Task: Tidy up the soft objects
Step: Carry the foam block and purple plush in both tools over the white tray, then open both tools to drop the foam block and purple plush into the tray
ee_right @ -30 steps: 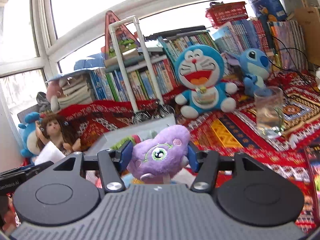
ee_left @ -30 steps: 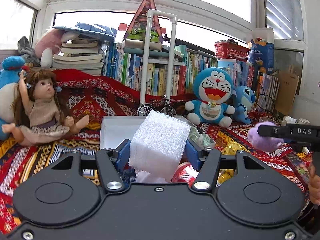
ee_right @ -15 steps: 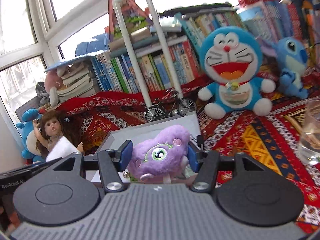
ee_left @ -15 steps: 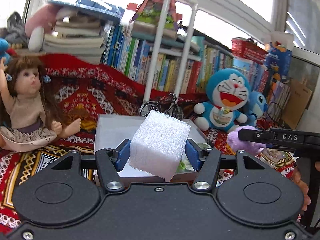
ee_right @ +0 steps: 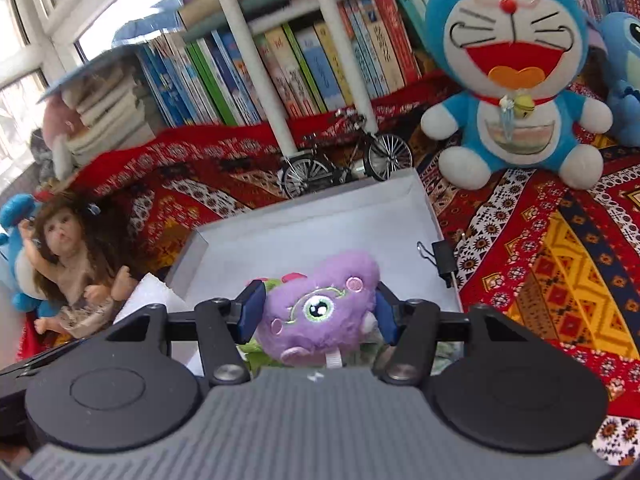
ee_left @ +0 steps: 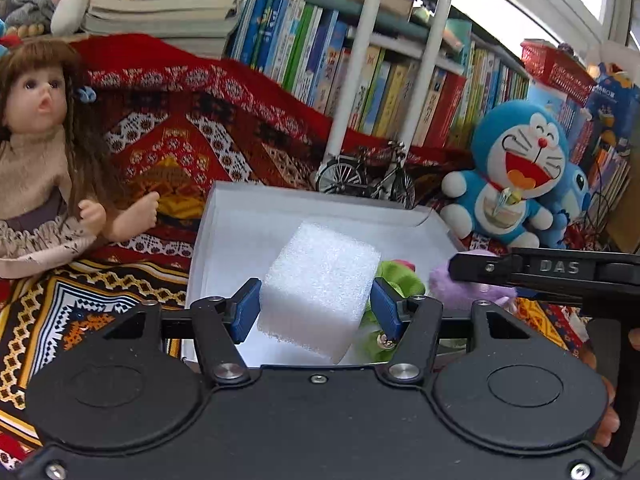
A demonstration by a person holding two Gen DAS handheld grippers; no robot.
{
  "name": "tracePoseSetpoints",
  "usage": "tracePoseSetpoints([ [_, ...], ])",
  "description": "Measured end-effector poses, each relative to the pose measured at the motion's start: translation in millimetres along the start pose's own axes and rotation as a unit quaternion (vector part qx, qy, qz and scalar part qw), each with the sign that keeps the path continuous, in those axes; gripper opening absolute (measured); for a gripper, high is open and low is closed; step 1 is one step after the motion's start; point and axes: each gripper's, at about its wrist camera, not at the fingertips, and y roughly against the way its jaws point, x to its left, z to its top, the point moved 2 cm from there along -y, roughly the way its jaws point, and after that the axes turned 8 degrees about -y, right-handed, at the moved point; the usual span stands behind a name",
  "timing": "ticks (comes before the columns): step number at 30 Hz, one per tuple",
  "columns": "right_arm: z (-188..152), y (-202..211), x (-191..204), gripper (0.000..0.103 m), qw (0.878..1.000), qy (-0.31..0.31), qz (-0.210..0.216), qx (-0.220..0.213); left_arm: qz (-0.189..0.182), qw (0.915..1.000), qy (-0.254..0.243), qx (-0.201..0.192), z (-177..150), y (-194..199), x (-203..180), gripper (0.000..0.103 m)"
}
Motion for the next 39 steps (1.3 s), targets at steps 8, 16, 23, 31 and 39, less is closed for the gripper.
tracePoseSetpoints([
  [8, -7, -16, 3, 0.060, 1.000, 0.015, -0.017, 0.016, 0.013, 0.9997, 0.003, 0.019, -5, -21, 2, 0.057],
  [16, -14, -26, -1, 0.060, 0.999, 0.011, -0.008, 0.032, 0.014, 0.9991, 0.001, 0.039, -11, -30, 5, 0.057],
  [23, -16, -30, -3, 0.060, 0.999, 0.010, -0.003, 0.040, 0.012, 0.9989, 0.010, 0.045, -17, -36, 7, 0.057],
  [31, -13, -19, 1, 0.074, 0.999, 0.017, 0.002, 0.027, 0.004, 0.9990, 0.011, 0.043, -15, -29, 7, 0.059],
  [39, -8, 17, 3, 0.084, 0.999, 0.033, 0.014, -0.011, -0.011, 0.9998, 0.007, 0.017, -9, -2, 3, 0.080],
])
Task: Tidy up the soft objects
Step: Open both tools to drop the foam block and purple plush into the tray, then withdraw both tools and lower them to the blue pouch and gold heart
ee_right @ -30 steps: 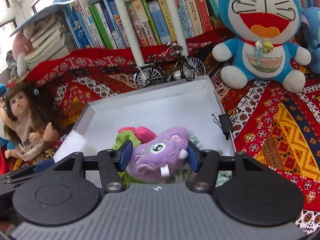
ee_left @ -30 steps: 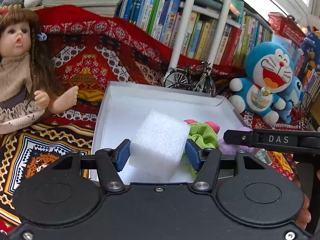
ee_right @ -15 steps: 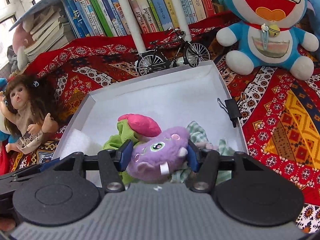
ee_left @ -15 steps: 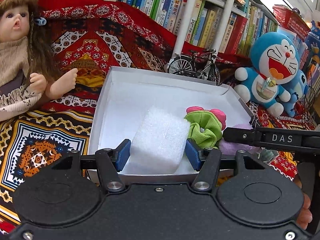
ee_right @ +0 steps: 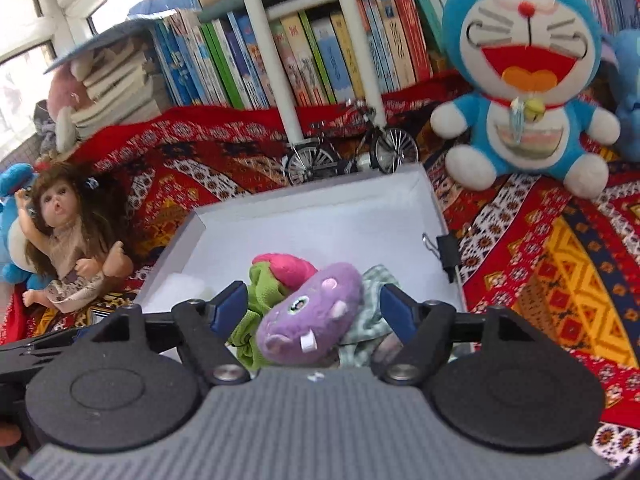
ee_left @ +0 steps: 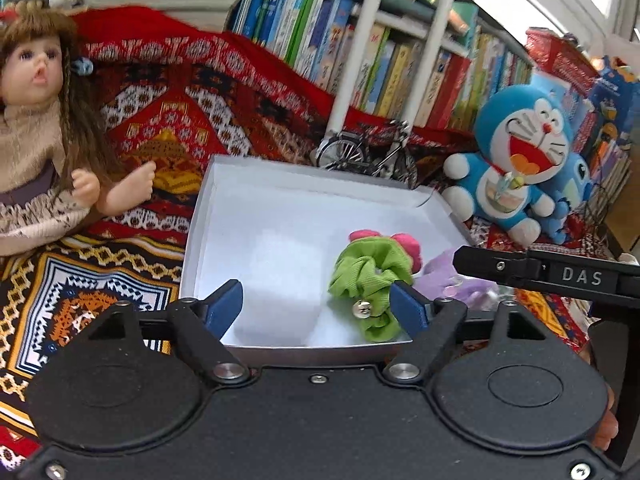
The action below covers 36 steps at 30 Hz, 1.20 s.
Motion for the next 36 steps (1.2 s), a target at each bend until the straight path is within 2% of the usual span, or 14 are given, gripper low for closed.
tracePoseSetpoints([
  [4, -2, 22, 1, 0.087, 1.000, 0.008, 0.018, -0.017, -0.001, 0.9998, -0.008, -0.017, -2, 20, -6, 0.086],
  [15, -33, 74, 1, 0.088, 0.997, 0.040, 0.031, -0.063, -0.003, 0.9978, -0.028, -0.060, -25, 74, -17, 0.090],
  [25, -67, 102, -3, 0.091, 0.991, 0.070, 0.006, -0.112, 0.000, 0.9959, -0.043, -0.080, -59, 108, -23, 0.091],
  [29, -81, 115, -5, 0.091, 0.986, 0.075, -0.007, -0.152, 0.010, 0.9953, -0.049, -0.084, -73, 116, -24, 0.091],
  [36, -102, 119, -10, 0.091, 0.982, 0.085, -0.021, -0.166, 0.019, 0.9946, -0.052, -0.088, -97, 124, -32, 0.093],
])
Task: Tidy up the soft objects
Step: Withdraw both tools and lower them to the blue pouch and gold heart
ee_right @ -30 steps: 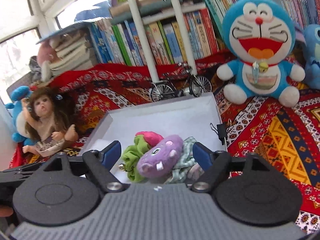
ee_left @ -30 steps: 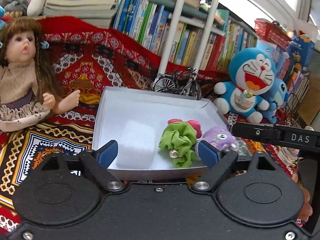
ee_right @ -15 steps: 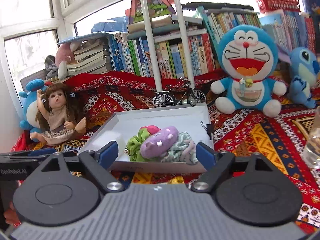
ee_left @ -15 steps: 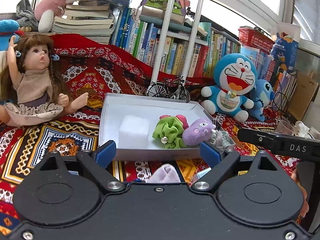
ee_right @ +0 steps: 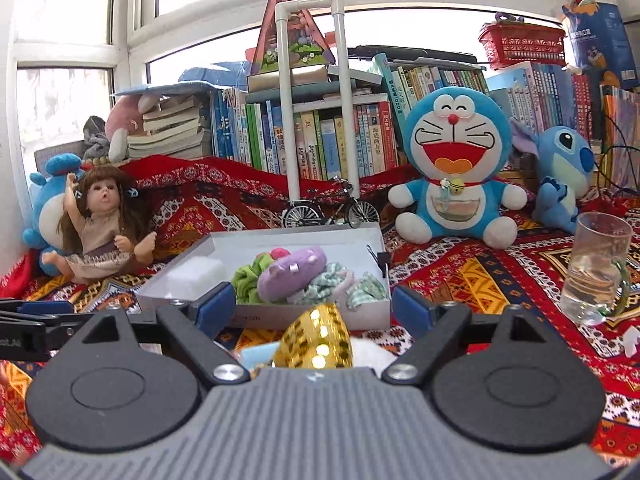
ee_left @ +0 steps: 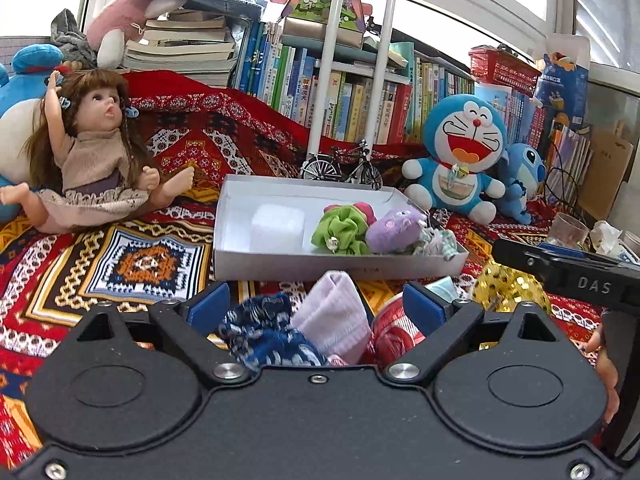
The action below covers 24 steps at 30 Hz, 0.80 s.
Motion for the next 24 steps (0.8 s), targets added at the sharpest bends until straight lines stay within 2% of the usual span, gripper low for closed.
tracePoseSetpoints([
  [10, -25, 8, -6, 0.091, 1.000, 0.000, 0.003, 0.007, 0.012, 0.9998, -0.005, 0.013, -23, 4, -6, 0.094],
  [24, -48, 17, -4, 0.083, 1.000, 0.015, -0.007, 0.002, 0.032, 0.9989, 0.017, 0.031, -46, 5, 3, 0.094],
])
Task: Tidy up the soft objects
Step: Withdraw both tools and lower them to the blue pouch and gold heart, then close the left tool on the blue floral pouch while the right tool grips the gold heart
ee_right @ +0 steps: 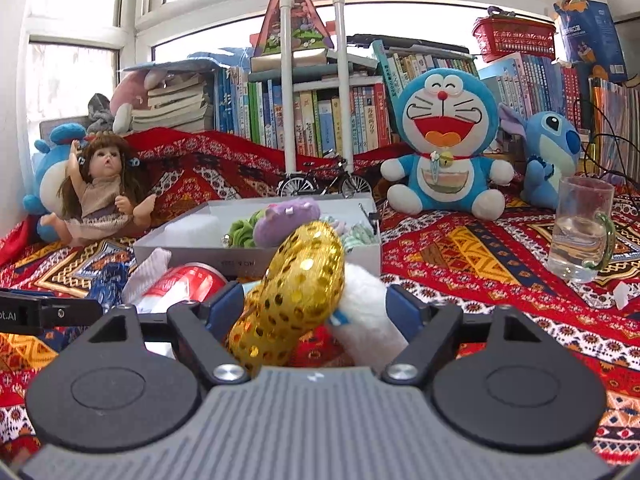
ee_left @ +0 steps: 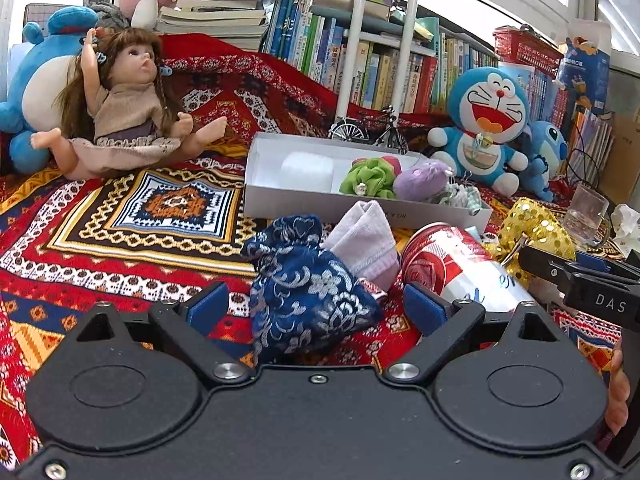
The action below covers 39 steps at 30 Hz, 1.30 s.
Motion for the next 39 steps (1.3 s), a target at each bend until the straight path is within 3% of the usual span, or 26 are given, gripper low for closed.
tracePoseSetpoints([
  [9, -2, -2, 0, 0.079, 1.000, -0.006, -0.003, -0.001, 0.000, 1.0000, 0.009, 0.000, -5, 1, 2, 0.092],
  [15, -4, 0, 2, 0.076, 1.000, -0.009, -0.003, -0.005, -0.004, 0.9999, 0.013, 0.007, -5, -1, 4, 0.083],
  [23, 0, 9, 3, 0.063, 1.000, -0.025, 0.009, -0.015, -0.009, 0.9998, 0.015, 0.011, -6, -4, 3, 0.071],
  [33, -4, 0, 7, 0.044, 0.999, -0.033, 0.021, 0.009, -0.006, 0.9998, 0.019, 0.003, -1, -3, 4, 0.069],
  [39, -5, -2, 7, 0.043, 0.999, -0.037, 0.021, 0.012, -0.011, 0.9995, 0.027, 0.014, -2, -10, 7, 0.069],
])
